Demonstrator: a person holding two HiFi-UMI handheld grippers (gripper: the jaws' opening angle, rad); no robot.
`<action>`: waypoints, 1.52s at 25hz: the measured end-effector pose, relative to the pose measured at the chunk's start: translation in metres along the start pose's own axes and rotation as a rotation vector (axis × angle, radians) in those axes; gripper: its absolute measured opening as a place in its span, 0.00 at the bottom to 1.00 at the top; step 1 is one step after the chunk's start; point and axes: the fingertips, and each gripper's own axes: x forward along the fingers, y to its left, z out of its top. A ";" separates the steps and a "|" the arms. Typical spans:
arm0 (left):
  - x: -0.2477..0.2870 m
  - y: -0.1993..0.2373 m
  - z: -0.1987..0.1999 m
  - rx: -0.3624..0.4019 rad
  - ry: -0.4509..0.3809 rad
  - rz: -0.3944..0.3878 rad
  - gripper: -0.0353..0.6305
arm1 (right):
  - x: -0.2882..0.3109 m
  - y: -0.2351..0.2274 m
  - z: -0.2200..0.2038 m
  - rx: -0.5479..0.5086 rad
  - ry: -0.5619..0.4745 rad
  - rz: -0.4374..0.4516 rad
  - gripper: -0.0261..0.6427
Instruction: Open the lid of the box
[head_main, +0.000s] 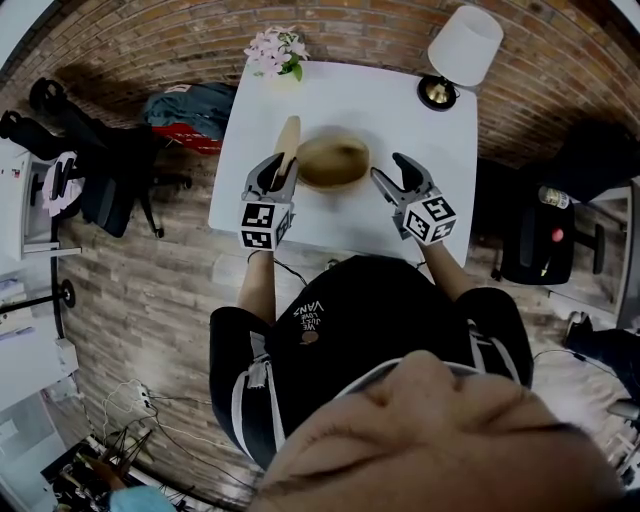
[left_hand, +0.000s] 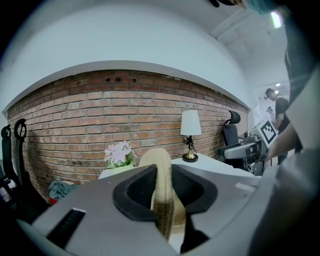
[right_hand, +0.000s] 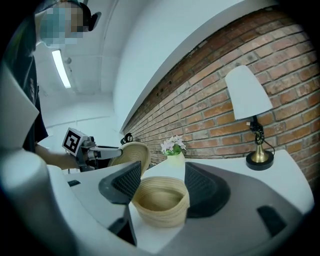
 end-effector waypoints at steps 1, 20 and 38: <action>-0.003 0.001 -0.001 -0.004 -0.001 0.004 0.21 | -0.001 0.001 0.000 0.000 0.001 -0.001 0.44; -0.040 0.002 -0.025 -0.065 -0.047 0.057 0.21 | -0.007 0.016 -0.010 0.032 0.014 -0.023 0.18; -0.072 -0.004 -0.051 -0.109 -0.043 0.077 0.21 | -0.019 0.029 -0.026 0.056 0.032 -0.050 0.09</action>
